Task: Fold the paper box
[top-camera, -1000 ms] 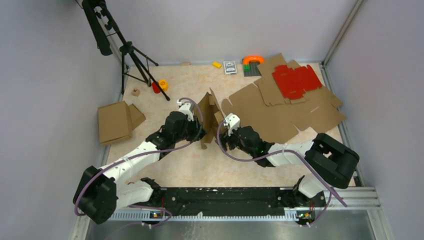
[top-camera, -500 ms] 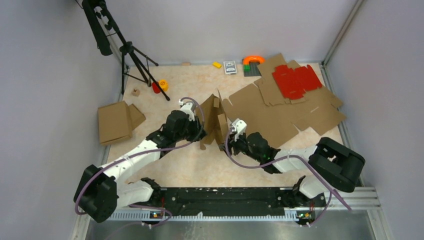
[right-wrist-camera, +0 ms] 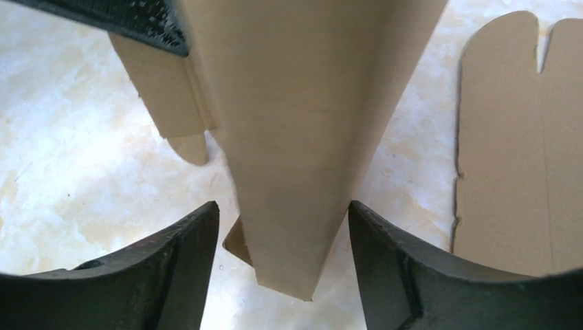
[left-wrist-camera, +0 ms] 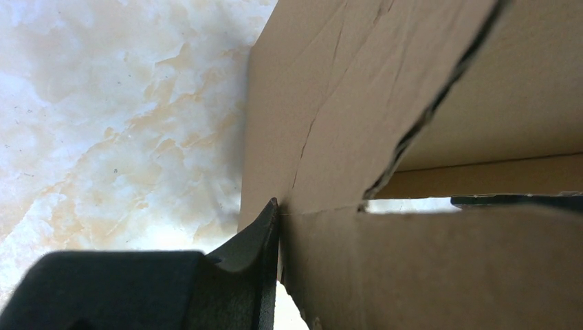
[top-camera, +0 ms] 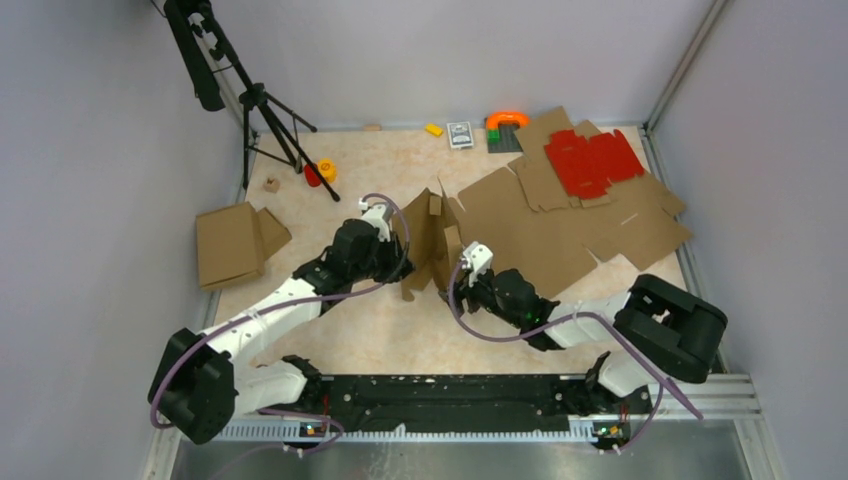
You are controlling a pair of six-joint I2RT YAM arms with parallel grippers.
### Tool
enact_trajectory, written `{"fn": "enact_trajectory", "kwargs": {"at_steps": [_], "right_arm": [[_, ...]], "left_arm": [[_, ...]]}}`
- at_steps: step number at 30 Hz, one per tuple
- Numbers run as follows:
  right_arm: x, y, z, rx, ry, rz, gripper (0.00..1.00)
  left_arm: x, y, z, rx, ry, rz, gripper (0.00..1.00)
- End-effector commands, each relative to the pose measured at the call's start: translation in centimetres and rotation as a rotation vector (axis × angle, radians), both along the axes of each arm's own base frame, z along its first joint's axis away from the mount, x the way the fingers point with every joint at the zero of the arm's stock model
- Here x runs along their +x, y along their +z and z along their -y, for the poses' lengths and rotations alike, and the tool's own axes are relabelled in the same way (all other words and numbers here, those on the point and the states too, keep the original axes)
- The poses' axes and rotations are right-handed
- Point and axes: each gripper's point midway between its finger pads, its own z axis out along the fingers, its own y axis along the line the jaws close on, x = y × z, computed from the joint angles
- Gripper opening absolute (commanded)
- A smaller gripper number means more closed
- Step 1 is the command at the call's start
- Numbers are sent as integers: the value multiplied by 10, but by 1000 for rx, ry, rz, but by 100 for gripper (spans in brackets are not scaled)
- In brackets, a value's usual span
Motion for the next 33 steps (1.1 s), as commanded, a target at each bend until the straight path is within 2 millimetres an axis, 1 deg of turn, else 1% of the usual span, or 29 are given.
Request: {"fn": "enact_trajectory", "kwargs": {"at_steps": [1,3,5,8,10,17,19,21,23,24,27,33], "right_arm": [[-11,-3,-20,-53,60,19,70],[-14,-9,-21,-87,54,23,74],[-15,-16,-23,-116,45,27,77],[-7,-31,-19,-191,-12,19,76],[0,-36,-16,-223,-56,16,75],[11,-37,-6,-243,-151,31,76],[12,-38,-5,-243,-158,30,72],[13,-36,-4,-234,-174,28,66],[15,-35,-3,-233,-190,33,58],[16,-35,-3,-232,-196,34,56],[17,-28,-8,-205,-187,43,54],[18,-17,-18,-166,-157,57,43]], "left_arm": [[0,12,13,-45,-23,-33,22],[0,11,14,-44,-26,-38,22],[0,11,15,-42,-31,-39,22],[0,10,14,-40,-31,-38,22],[0,9,13,-36,-29,-39,22],[0,8,12,-27,-33,-39,22],[0,9,12,-25,-35,-39,22],[0,9,12,-22,-35,-39,22],[0,9,12,-21,-36,-38,22],[-1,8,11,-20,-36,-38,22],[-1,8,12,-16,-48,-34,22],[-1,6,13,-5,-62,-40,20]]}}
